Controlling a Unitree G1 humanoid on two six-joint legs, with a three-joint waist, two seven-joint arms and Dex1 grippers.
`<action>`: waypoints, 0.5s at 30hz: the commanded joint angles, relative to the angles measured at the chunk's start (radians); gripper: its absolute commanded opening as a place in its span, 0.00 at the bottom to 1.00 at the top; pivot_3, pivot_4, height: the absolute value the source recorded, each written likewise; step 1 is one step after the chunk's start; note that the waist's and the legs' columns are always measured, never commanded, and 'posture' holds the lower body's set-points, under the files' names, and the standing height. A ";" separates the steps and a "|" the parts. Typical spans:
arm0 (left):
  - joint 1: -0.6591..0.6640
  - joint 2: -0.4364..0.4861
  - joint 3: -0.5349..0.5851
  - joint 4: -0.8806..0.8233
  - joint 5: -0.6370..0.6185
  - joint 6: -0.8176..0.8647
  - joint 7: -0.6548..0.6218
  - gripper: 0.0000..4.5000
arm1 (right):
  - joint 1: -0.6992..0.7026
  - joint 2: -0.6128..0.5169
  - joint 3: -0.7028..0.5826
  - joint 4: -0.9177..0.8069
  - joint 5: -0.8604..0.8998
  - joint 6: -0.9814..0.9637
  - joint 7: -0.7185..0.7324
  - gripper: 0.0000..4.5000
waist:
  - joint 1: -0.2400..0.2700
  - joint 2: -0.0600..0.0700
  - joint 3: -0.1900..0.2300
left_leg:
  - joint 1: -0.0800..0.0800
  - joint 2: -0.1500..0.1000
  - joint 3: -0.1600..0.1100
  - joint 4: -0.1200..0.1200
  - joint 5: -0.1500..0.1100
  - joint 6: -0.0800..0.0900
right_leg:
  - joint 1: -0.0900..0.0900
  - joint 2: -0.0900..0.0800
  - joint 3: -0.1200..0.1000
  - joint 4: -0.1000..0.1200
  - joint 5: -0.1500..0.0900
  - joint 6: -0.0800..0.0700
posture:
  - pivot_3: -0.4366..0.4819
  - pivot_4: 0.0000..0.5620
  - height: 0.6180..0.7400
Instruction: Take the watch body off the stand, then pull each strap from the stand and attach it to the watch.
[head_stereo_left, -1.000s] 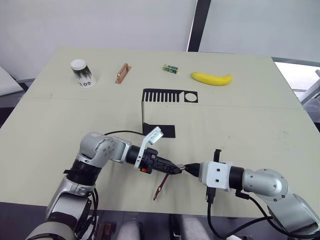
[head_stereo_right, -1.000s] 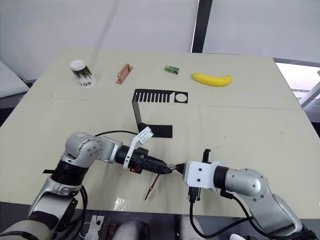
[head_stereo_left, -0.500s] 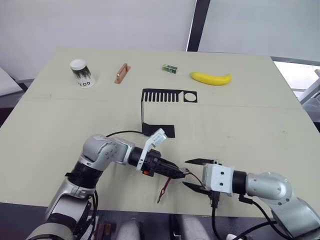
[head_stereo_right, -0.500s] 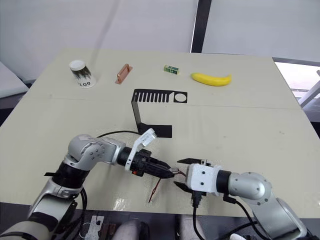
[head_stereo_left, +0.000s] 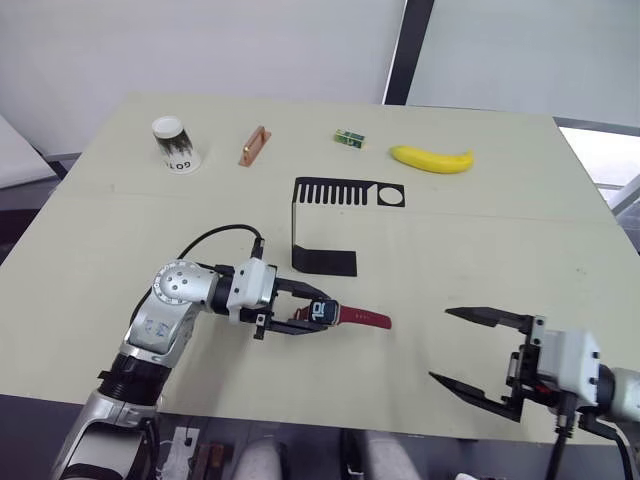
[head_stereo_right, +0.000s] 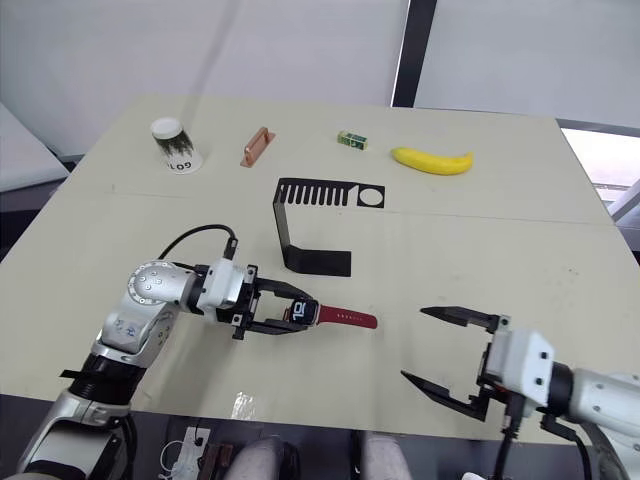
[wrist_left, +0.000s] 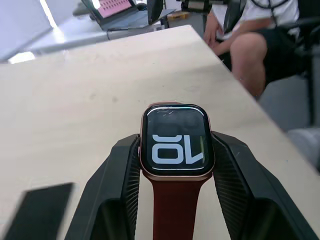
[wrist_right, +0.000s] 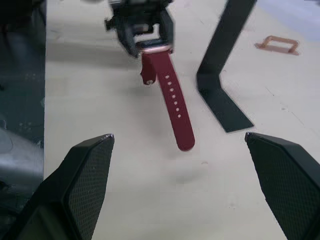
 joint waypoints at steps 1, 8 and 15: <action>0.007 0.013 0.025 -0.018 0.029 -0.153 -0.010 0.36 | 0.039 0.032 -0.069 -0.029 0.075 0.008 -0.029 0.99 | -0.003 0.000 0.000 | 0.000 0.000 0.000 0.000 0.000 0.000 | 0.000 0.000 0.000 0.000 0.000 0.000 | 0.48 0.27 1.00; 0.024 0.038 0.006 -0.049 0.027 -0.144 0.010 0.36 | 0.044 0.052 -0.056 -0.026 0.033 -0.028 -0.042 0.99 | -0.002 0.000 0.000 | 0.001 0.000 0.001 -0.001 0.000 0.000 | 0.000 0.000 0.001 0.001 0.000 0.000 | 0.48 0.27 1.00; -0.016 0.005 -0.046 -0.233 -0.128 0.447 0.176 0.36 | 0.015 0.021 -0.018 -0.072 0.091 0.057 -0.077 0.99 | -0.001 0.000 0.000 | 0.001 0.000 0.000 0.000 0.000 0.000 | 0.000 0.000 0.001 0.001 0.000 0.000 | 0.48 0.27 1.00</action>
